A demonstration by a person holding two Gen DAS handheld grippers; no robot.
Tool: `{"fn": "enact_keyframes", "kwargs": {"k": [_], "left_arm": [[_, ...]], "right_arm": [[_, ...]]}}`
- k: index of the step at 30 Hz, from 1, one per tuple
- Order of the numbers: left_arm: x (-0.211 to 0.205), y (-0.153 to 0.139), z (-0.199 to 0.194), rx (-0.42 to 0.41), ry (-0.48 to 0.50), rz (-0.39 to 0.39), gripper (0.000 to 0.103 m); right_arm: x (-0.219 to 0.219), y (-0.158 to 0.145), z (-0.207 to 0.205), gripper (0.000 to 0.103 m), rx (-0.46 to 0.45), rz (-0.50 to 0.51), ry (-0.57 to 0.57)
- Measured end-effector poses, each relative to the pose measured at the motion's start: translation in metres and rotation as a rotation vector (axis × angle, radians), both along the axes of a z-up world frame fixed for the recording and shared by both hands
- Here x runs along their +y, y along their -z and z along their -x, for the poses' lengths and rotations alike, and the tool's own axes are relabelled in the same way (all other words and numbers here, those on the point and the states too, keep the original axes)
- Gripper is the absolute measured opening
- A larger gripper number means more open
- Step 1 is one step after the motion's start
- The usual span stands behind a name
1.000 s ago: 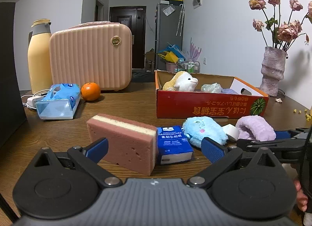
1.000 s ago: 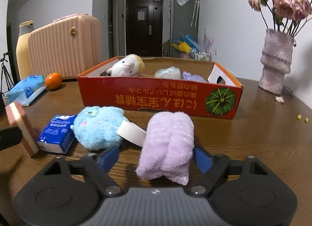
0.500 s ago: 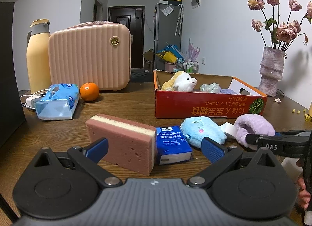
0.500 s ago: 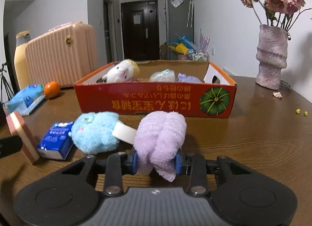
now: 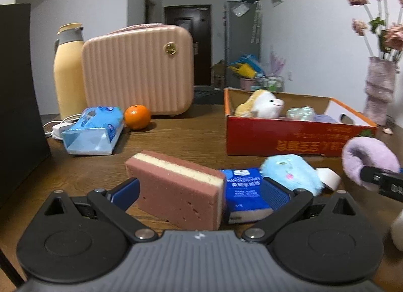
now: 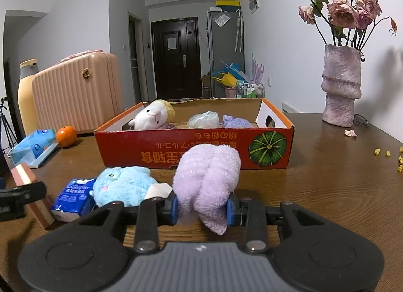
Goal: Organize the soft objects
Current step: 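Grasp the pink-and-cream sponge with the left gripper, then carry the sponge with the left gripper while the right gripper carries the towel toward the box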
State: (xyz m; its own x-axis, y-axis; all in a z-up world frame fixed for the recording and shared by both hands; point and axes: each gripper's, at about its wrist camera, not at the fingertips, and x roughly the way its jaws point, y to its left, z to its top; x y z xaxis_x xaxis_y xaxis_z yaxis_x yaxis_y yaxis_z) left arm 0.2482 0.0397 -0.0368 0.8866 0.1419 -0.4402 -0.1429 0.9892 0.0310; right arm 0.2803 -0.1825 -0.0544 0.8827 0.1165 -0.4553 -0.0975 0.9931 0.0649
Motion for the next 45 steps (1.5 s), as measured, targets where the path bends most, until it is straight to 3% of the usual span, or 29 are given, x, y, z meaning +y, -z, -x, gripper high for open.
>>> {"fn": "enact_keyframes", "kwargs": {"k": [4, 10, 19, 26, 34, 38, 45], "left_arm": [[-0.005, 0.000, -0.013, 0.001, -0.097, -0.021, 0.103], [-0.001, 0.004, -0.038, 0.062, -0.221, 0.035, 0.103], [0.002, 0.008, -0.047, 0.088, -0.282, 0.030, 0.101], [0.014, 0.010, -0.046, 0.132, -0.253, 0.067, 0.074], [0.033, 0.009, -0.037, 0.119, -0.199, 0.072, 0.040], [0.041, 0.008, -0.034, 0.117, -0.186, 0.081, 0.032], [0.036, 0.001, -0.027, 0.071, -0.138, 0.080, 0.032]], "right_arm": [[-0.001, 0.000, 0.000, 0.034, 0.002, -0.010, -0.002], [-0.003, -0.001, 0.000, 0.034, 0.002, -0.020, -0.001], [-0.004, 0.000, 0.000, 0.034, 0.005, -0.022, 0.002], [-0.004, 0.001, -0.001, 0.034, 0.008, -0.025, 0.000], [-0.004, 0.001, -0.001, 0.034, 0.010, -0.028, -0.009], [-0.004, 0.001, -0.001, 0.034, 0.010, -0.026, -0.012], [-0.002, 0.001, -0.001, 0.034, 0.007, -0.025, -0.017]]}}
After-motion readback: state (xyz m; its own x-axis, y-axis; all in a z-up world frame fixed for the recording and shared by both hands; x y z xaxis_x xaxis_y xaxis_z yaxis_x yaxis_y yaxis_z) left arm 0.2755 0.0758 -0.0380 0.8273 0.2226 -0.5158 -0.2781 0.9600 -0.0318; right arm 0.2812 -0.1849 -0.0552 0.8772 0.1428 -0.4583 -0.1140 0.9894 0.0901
